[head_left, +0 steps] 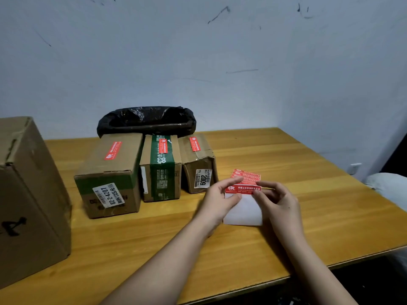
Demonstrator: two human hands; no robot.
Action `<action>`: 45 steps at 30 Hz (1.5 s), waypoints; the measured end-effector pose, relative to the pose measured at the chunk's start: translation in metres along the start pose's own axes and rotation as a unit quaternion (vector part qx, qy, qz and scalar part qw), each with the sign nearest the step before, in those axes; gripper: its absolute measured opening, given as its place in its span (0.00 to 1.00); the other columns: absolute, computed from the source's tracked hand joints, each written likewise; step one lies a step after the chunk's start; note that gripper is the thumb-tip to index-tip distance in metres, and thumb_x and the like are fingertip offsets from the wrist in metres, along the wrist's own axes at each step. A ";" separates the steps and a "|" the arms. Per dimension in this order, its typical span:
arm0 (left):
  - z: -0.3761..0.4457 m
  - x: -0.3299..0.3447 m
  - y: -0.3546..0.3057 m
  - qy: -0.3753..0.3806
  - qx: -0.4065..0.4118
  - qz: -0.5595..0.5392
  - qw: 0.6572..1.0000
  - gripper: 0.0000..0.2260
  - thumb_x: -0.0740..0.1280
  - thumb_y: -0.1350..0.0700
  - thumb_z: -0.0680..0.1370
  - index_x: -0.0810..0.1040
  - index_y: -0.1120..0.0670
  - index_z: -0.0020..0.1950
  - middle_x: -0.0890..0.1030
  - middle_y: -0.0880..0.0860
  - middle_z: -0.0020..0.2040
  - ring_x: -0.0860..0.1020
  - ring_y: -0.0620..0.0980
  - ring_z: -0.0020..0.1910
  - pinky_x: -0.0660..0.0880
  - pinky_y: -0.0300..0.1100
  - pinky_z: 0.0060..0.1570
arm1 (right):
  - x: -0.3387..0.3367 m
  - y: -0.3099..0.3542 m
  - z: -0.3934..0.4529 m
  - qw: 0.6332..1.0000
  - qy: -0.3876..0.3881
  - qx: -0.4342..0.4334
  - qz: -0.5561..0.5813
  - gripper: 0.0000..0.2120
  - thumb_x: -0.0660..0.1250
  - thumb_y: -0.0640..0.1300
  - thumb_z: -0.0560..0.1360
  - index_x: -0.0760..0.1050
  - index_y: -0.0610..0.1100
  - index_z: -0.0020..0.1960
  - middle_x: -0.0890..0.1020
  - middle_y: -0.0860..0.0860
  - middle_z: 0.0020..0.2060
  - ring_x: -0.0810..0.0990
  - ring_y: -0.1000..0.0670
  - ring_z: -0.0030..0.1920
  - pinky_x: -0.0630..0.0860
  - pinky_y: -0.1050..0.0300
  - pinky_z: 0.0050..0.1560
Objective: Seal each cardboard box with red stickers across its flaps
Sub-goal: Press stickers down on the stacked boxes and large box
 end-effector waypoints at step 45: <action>-0.003 0.002 0.002 0.012 -0.022 0.071 0.997 0.22 0.71 0.65 0.74 0.75 0.52 0.67 0.80 0.49 0.55 0.79 0.45 0.55 0.76 0.38 0.57 | 0.000 0.022 -0.009 0.936 -0.059 -0.235 -0.255 0.05 0.71 0.37 0.72 0.80 0.46 0.45 0.78 0.54 0.41 0.74 0.51 0.44 0.71 0.55 0.44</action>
Point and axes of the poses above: each hand's wrist, its own z-axis towards the middle knuckle, its own x-axis out of the palm, y = z × x, the point moved 5 cm from there along z, towards the middle knuckle
